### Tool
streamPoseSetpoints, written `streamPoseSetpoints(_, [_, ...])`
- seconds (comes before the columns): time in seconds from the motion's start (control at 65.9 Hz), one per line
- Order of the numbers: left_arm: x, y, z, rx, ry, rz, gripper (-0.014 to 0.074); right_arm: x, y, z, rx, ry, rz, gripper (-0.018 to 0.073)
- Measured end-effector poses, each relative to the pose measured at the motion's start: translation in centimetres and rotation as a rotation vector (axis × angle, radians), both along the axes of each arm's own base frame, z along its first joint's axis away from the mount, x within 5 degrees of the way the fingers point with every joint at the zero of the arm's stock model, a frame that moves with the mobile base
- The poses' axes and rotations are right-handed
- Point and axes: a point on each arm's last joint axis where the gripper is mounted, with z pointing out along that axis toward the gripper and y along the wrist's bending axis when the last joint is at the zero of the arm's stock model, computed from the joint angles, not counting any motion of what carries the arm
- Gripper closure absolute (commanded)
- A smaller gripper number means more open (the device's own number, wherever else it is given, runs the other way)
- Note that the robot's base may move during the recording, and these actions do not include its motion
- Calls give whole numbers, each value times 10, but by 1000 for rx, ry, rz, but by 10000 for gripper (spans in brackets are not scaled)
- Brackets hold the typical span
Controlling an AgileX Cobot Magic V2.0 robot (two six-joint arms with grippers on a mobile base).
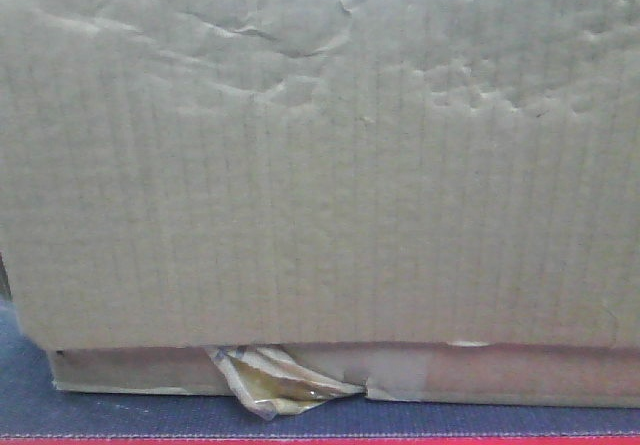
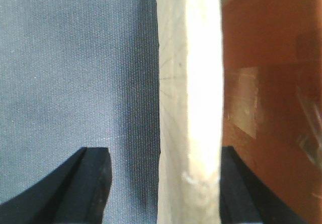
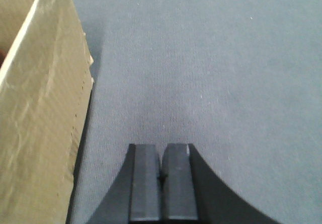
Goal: Stack two boxes on right shelf middle
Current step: 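Lift the stacked boxes off the table with both grippers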
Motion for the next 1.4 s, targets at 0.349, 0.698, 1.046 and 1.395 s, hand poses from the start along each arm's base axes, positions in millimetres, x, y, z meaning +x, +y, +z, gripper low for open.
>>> streamPoseSetpoints(0.349, [0, 0, 0, -5, -4, -1, 277, 33, -1, 39, 46, 181, -43, 699])
streamPoseSetpoints(0.698, [0, -1, 0, -8, -5, -1, 277, 64, 51, 47, 59, 275, -19, 699])
streamPoseSetpoints(1.046, [1, -1, 0, -9, -7, -1, 277, 90, 80, 45, 48, 354, 12, 393])
streamPoseSetpoints(1.395, [1, -1, 0, -9, -7, -1, 277, 106, 91, 17, 58, 467, 35, 241])
